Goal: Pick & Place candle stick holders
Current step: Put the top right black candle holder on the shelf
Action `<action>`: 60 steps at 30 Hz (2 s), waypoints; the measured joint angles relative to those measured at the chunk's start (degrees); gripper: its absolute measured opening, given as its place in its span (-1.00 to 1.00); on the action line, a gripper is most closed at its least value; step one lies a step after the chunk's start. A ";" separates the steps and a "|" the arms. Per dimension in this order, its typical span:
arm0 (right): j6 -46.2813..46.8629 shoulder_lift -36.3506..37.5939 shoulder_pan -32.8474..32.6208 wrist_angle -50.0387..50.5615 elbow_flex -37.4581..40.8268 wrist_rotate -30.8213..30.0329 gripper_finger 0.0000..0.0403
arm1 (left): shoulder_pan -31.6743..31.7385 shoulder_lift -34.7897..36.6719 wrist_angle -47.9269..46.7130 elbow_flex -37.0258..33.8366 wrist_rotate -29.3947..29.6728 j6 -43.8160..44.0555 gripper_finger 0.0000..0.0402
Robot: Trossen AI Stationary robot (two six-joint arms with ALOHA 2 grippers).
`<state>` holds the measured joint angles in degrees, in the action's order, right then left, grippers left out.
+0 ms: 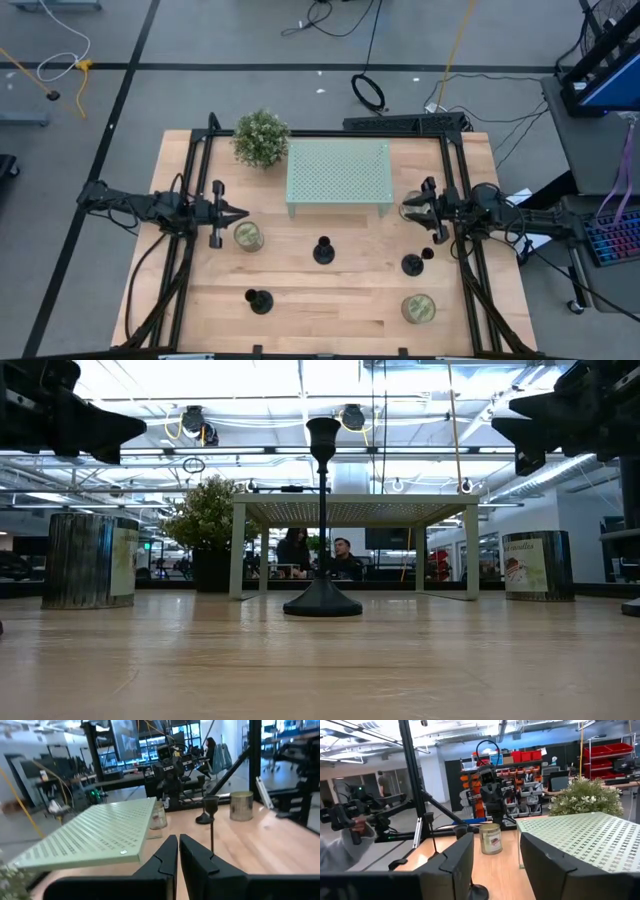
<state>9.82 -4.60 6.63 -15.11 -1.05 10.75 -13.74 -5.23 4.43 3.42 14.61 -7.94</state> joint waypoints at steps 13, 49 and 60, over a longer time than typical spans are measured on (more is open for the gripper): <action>1.57 -4.46 -0.04 -5.57 0.00 10.76 -0.24 | 0.04 -0.02 2.27 0.00 -1.44 5.73 -0.87; -11.19 -26.48 -14.25 -13.37 0.01 26.79 0.14 | 0.04 -17.75 30.14 0.00 -0.81 5.12 -0.12; -10.58 -29.56 -14.25 -8.10 0.01 26.79 -0.40 | 0.04 -17.75 28.98 0.00 -0.79 3.20 -0.12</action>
<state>-0.75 -34.16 -7.62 -23.22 -1.04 37.54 -13.69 -22.98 33.41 3.42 13.82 -4.74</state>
